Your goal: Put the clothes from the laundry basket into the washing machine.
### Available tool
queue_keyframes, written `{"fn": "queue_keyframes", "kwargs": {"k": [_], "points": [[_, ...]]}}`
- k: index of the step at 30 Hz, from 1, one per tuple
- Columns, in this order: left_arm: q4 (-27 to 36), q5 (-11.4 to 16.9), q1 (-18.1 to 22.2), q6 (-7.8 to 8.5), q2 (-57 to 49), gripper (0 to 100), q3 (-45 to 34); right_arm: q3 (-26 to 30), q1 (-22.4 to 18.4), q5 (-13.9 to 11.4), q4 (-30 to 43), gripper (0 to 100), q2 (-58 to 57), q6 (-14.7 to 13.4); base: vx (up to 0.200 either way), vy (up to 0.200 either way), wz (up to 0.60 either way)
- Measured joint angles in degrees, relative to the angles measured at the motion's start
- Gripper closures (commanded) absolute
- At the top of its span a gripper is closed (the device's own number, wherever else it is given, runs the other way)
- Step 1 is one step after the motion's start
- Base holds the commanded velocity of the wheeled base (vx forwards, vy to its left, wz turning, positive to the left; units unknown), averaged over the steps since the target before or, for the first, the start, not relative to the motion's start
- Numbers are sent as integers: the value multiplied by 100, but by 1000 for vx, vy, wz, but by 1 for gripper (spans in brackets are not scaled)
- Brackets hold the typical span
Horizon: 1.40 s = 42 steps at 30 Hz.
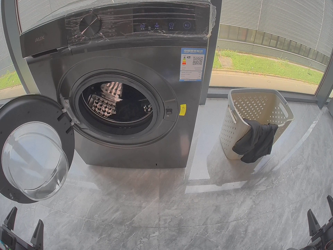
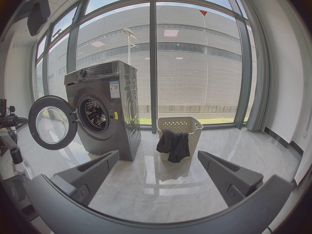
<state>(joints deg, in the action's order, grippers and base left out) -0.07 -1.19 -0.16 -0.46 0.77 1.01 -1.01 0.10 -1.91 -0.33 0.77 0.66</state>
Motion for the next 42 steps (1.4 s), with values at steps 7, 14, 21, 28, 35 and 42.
{"fn": "queue_keyframes", "kwargs": {"k": [7, 14, 21, 28, 35, 42], "points": [[0, -9, -5, -46, 0, 0, 0, 0, -2, 0, 0, 0, 0, 0, 200, 0, 0], [2, -15, -5, -44, 2, 0, 0, 0, -2, 0, 0, 0, 2, 0, 171, 0, 0], [2, -11, -5, -33, 5, 0, 0, 0, 1, 2, 0, 0, 5, 0, 0, -57, 0], [5, -15, 0, -24, 7, 0, 0, 0, 0, 2, 0, 0, 7, 2, 0, -200, 0], [5, -24, -2, -38, 9, 0, 0, 0, 0, 0, 0, 0, 7, 2, 0, -200, 0], [7, -17, 0, -43, 9, 0, 0, 0, -2, -2, 1, 0, 9, 2, 0, -200, 0]]}}
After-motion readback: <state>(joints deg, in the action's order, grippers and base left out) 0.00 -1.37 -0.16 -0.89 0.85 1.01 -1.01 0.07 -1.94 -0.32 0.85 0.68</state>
